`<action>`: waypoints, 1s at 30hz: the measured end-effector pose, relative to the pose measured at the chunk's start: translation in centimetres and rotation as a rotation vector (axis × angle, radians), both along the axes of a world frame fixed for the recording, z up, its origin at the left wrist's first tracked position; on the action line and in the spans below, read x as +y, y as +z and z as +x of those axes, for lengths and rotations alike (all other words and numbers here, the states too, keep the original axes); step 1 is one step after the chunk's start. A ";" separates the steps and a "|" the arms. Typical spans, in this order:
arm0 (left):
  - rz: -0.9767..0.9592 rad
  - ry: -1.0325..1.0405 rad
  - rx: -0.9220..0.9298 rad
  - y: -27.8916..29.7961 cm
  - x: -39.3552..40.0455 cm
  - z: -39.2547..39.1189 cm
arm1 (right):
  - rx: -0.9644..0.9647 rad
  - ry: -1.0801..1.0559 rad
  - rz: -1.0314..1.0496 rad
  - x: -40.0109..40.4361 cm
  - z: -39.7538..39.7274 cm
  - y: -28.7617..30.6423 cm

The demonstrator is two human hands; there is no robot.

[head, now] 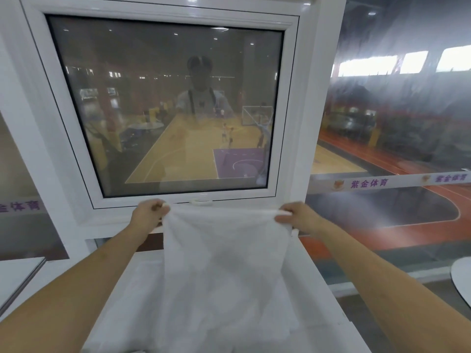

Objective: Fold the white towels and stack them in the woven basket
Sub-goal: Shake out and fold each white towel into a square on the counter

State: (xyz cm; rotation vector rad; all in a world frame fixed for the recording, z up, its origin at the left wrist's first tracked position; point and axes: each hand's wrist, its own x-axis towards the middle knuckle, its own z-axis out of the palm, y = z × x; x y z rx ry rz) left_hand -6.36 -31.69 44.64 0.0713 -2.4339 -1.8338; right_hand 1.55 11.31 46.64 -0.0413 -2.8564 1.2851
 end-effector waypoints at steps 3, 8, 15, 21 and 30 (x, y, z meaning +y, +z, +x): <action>0.074 0.075 0.169 5.9 0.5 0.0 | 0.286 -0.123 -0.005 -1.1 -1.6 5.3; 0.103 0.137 0.390 14.9 -0.3 2.4 | 0.584 -0.182 -0.046 -3.2 0.3 13.7; 0.103 0.089 0.527 18.2 -1.6 9.3 | 0.709 -0.252 -0.047 -5.1 7.5 16.7; 0.075 0.038 0.442 13.5 -3.1 16.6 | 0.627 -0.225 -0.083 -5.9 15.4 12.4; 0.091 0.027 0.259 2.0 -3.5 31.5 | 0.354 -0.116 -0.283 -4.5 27.8 0.5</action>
